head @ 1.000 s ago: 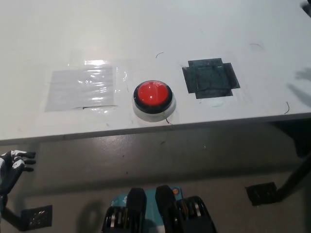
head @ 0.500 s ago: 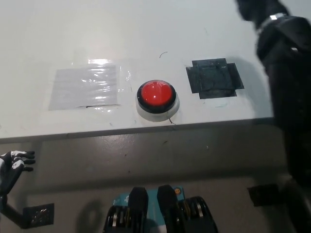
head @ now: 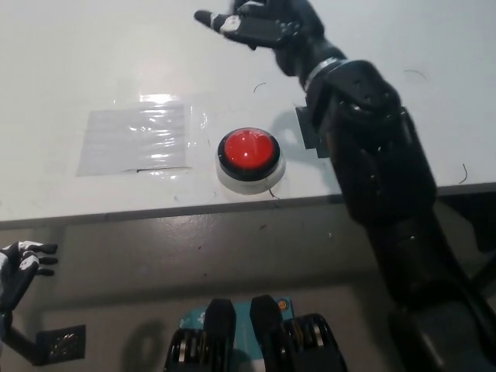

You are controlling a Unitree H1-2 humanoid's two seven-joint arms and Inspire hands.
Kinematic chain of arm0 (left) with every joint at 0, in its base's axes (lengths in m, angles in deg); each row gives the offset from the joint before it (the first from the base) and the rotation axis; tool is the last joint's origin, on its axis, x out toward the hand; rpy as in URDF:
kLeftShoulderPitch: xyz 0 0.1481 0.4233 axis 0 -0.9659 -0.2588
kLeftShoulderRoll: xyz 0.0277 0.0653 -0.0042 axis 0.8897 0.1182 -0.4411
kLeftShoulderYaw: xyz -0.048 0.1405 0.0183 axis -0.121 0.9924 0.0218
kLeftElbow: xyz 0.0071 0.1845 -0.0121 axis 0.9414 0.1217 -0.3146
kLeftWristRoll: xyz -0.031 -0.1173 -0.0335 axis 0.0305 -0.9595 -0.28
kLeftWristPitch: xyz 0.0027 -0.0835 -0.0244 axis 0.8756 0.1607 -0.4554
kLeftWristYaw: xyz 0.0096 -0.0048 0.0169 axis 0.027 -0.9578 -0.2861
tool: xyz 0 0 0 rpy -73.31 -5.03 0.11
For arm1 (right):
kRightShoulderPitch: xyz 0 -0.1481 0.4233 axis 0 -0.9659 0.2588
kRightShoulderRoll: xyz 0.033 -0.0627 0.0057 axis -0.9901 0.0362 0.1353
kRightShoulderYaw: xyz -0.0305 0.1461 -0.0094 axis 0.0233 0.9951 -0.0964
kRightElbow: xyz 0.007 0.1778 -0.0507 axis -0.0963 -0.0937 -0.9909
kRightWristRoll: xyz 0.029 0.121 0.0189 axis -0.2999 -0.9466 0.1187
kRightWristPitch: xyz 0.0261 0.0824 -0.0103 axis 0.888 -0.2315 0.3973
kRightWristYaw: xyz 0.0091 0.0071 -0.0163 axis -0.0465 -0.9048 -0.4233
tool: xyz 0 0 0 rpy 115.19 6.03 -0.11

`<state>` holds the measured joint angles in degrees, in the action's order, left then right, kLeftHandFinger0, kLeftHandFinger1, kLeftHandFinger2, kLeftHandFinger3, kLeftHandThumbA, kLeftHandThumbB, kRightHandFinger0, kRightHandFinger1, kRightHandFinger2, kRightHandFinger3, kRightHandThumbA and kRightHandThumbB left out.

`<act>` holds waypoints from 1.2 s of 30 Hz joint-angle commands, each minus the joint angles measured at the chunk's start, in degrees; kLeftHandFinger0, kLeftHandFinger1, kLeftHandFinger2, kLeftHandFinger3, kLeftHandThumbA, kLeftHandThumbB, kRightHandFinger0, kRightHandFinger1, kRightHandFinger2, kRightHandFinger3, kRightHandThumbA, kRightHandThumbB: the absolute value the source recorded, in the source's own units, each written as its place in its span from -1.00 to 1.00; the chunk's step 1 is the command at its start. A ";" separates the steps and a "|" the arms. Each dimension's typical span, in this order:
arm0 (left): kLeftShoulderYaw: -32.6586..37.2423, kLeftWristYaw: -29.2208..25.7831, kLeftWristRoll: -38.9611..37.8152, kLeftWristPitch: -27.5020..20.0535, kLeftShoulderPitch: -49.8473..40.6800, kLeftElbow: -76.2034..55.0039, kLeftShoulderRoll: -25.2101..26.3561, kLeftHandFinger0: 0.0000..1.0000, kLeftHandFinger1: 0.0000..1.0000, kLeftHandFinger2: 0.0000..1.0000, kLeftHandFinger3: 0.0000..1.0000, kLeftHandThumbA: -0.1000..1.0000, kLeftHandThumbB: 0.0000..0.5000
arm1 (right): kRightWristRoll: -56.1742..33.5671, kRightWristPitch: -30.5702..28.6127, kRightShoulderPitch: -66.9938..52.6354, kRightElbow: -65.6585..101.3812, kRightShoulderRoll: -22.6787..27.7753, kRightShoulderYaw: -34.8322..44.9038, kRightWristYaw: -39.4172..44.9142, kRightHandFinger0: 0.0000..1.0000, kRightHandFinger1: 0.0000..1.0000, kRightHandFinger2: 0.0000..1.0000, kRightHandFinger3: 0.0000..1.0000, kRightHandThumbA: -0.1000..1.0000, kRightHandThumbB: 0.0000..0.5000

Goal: The robot uses its right hand to make a fist and press the red button kept in the middle of the desk

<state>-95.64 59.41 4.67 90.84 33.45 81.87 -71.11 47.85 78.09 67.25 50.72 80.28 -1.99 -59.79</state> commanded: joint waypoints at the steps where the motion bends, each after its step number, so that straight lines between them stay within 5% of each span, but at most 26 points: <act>1: -0.23 0.28 -0.54 -2.01 1.59 -0.54 0.92 0.14 0.14 0.24 0.19 0.18 -1.00 | 2.74 -6.15 1.68 -1.49 -0.90 -0.14 1.39 -1.00 -0.83 -0.32 -0.42 0.78 -0.47; 5: -0.28 0.40 -0.80 -2.24 1.65 -0.40 0.95 0.15 0.16 0.26 0.20 0.18 -1.00 | 1.25 -9.98 -0.08 -5.11 -2.89 0.35 4.23 -1.00 -1.00 -0.45 -0.42 0.78 -0.80; 11: 0.10 0.10 -0.46 -1.07 2.19 -1.37 0.72 0.19 0.19 0.28 0.25 0.20 -0.94 | 1.68 -12.15 -3.15 -9.58 -5.55 0.26 4.54 -1.00 -1.00 -0.43 -0.29 0.77 -0.79; 20: 0.37 0.58 -0.48 -1.75 3.92 -0.49 1.18 0.12 0.15 0.25 0.20 0.19 -0.94 | 1.57 -17.94 -6.51 -17.07 -6.89 2.36 4.25 -1.00 -1.00 -0.58 -0.43 0.82 -0.94; 29: 0.87 0.50 0.78 -0.61 4.29 -1.21 1.85 0.21 0.23 0.33 0.25 0.27 -0.93 | 2.20 -16.73 -9.92 -17.31 -6.66 2.98 4.89 -1.00 -1.00 -0.63 -0.49 0.81 -0.93; 36: 0.25 0.91 -0.85 -1.92 5.76 -0.37 1.56 0.06 0.08 0.17 0.13 0.15 -1.00 | 2.75 -16.33 -11.52 -19.04 -5.83 3.38 4.78 -1.00 -1.00 -0.57 -0.45 0.78 -0.96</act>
<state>-94.98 59.56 4.82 91.09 36.81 81.78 -71.03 50.15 61.97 56.34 32.59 74.33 0.76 -56.05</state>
